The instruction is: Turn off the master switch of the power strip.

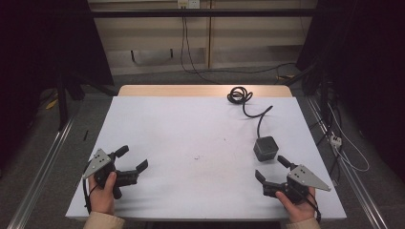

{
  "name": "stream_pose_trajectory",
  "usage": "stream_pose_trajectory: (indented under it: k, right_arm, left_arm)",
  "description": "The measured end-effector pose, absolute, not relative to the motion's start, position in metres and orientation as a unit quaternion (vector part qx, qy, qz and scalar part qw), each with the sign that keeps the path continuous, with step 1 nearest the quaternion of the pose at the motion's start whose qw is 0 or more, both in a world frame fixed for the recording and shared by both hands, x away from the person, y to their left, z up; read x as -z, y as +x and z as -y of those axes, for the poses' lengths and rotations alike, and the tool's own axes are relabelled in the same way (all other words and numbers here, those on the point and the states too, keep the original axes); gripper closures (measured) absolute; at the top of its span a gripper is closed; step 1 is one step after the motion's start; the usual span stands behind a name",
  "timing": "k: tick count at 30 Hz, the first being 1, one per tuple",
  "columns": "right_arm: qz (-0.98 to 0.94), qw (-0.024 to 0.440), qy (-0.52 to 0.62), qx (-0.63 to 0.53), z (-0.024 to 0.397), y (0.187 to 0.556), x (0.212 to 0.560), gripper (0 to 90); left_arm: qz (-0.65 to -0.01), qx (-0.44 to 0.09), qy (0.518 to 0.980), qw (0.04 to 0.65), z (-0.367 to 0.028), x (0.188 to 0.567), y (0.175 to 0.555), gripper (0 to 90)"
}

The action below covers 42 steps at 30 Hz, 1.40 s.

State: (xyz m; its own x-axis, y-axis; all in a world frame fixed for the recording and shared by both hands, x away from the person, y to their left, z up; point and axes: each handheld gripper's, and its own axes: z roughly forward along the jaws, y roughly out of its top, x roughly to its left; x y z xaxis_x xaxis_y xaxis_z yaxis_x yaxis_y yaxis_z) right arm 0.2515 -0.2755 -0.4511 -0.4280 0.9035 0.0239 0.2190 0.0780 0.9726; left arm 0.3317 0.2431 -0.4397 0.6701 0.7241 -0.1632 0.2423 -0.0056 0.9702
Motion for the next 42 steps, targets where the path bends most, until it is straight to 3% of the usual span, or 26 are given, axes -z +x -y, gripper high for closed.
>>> stream_pose_trajectory:
  k: [25,42]
  right_arm:
    - [-0.663,0.328,0.422,-0.524,0.272,0.256,0.447,8.6]
    - [-0.669,0.323,0.427,-0.515,0.275,0.262,0.442,18.5]
  left_arm:
    - [-0.353,-0.201,0.677,0.614,-0.247,0.439,0.332,2.2]
    - [-0.352,-0.201,0.676,0.615,-0.248,0.439,0.332,2.2]
